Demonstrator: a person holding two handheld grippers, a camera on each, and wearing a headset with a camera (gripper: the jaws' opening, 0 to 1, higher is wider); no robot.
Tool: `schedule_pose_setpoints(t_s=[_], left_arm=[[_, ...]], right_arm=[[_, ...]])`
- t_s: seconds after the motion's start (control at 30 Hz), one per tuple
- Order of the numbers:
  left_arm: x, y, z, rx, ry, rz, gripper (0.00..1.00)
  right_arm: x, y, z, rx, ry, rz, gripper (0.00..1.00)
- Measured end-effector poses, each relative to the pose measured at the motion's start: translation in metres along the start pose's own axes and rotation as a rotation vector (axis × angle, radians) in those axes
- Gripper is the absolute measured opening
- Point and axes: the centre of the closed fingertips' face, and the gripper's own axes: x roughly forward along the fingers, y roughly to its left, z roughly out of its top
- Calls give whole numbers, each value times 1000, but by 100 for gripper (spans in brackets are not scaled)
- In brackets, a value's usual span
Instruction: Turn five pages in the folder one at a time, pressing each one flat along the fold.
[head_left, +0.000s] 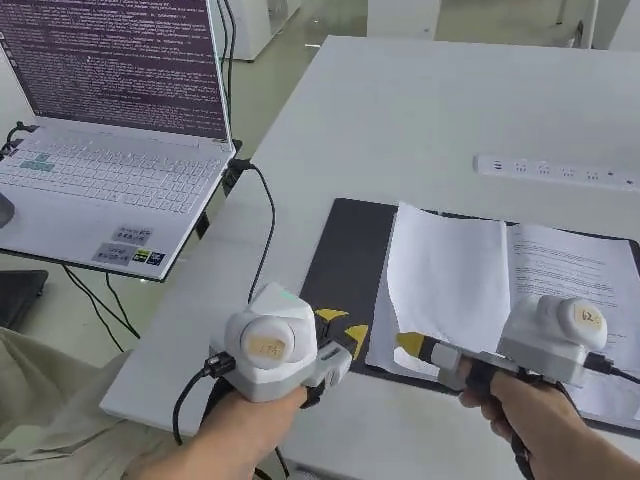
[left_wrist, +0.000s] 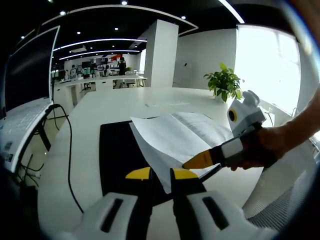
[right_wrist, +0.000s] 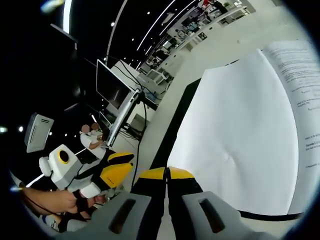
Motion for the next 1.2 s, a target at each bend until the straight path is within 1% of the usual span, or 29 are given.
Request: schedule_pose_setpoints(t_s=[0.07,0.27,0.37,0.4,0.47,0.53,0.6,0.63,0.7,0.77,0.83,0.9,0.93,0.97,1.0,1.03,1.07,1.13,1.17,1.2], left_arm=[[1,0,-2,-3,6,1,13],[2,0,-7,-1,16,1,12],[5,0,-11,-1,27,1,11],[6,0,-12,-2,30,1,11],[10,-2,-14,-2,37,-3,10],[15,-3,-17,2,48,-9,10],[20,-6,-18,5,52,-15,10],[24,-8,-19,8,58,-22,10],[31,-12,-22,15,66,-34,9],[38,-17,-25,28,82,-48,6],[46,-22,-28,41,92,-63,5],[52,-25,-32,45,107,-66,4],[56,-27,-34,54,116,-70,3],[59,-28,-37,56,123,-72,3],[63,-28,-40,56,138,-71,2],[64,-28,-41,58,142,-70,1],[67,-28,-45,62,153,-65,0],[70,-27,-50,52,170,-55,0],[70,-28,-51,47,173,-49,0],[70,-28,-52,43,176,-46,0]], right_arm=[[3,-2,-3,-7,11,-12,0],[11,-5,-11,-10,34,-24,0],[14,-7,-17,-7,48,-29,0],[14,-6,-17,-3,47,-23,0],[14,-8,-19,-9,46,-29,0],[11,-7,-21,7,44,-14,2],[8,-7,-22,5,45,-9,8],[4,-8,-22,8,48,-6,9],[-2,-8,-20,3,35,-3,7],[-13,-11,-15,3,18,-8,4],[-23,-21,-7,4,-7,-29,4],[-32,-31,0,20,-22,-38,2],[-38,-38,6,20,-36,-54,2],[-42,-42,10,26,-47,-58,1],[-47,-48,16,42,-58,-62,0],[-50,-52,19,43,-64,-72,0],[-54,-57,26,43,-78,-78,0],[-59,-63,35,54,-94,-83,0],[-62,-66,41,53,-101,-87,0],[-63,-67,43,54,-104,-87,0]])
